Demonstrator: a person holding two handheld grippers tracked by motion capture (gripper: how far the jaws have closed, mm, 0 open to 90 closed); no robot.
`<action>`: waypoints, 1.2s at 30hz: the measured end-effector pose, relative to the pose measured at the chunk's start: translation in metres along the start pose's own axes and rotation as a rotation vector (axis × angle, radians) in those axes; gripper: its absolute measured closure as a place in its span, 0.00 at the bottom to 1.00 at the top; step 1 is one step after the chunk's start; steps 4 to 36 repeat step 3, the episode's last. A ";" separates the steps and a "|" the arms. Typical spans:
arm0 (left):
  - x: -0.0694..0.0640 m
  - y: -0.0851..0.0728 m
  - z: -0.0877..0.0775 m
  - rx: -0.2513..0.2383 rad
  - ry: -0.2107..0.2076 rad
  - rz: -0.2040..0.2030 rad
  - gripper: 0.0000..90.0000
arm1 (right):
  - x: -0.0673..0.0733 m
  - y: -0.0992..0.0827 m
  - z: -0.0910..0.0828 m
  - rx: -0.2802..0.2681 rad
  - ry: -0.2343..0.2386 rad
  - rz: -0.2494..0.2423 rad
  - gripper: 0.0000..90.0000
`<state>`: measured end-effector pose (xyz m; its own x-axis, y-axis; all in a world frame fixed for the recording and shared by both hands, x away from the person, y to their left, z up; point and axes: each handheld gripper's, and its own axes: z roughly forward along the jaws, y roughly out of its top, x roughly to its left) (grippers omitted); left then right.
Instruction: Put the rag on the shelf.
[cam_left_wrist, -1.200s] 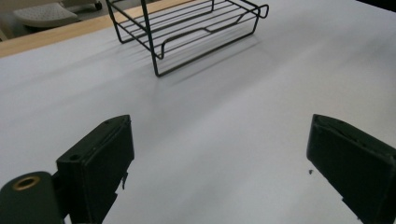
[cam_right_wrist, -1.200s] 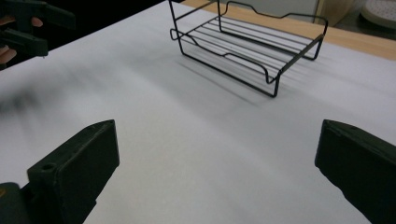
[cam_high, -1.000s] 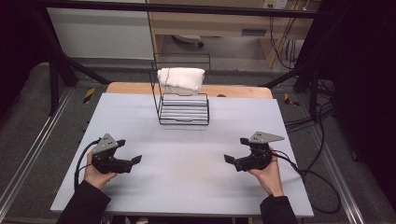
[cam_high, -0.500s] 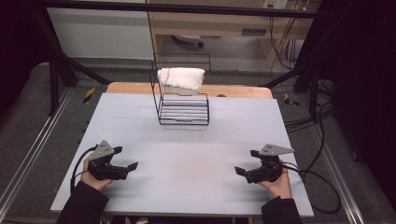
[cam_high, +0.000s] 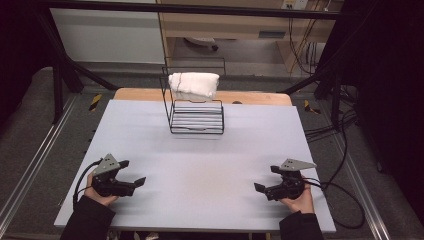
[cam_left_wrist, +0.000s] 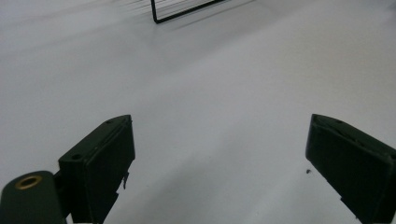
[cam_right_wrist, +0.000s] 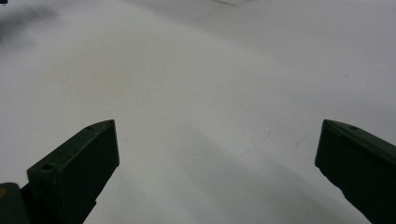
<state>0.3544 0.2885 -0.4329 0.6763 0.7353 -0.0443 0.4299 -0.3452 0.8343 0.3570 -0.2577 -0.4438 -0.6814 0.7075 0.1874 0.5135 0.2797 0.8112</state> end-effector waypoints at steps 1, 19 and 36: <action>0.000 0.000 0.000 0.002 -0.002 -0.001 0.09 | 0.000 0.000 0.000 0.000 0.001 0.001 0.00; 0.000 -0.001 0.001 0.007 0.001 0.000 0.09 | 0.000 0.000 0.000 -0.007 0.001 -0.004 0.00; 0.000 -0.001 0.001 0.007 0.001 0.000 0.09 | 0.000 0.000 0.000 -0.007 0.001 -0.004 0.00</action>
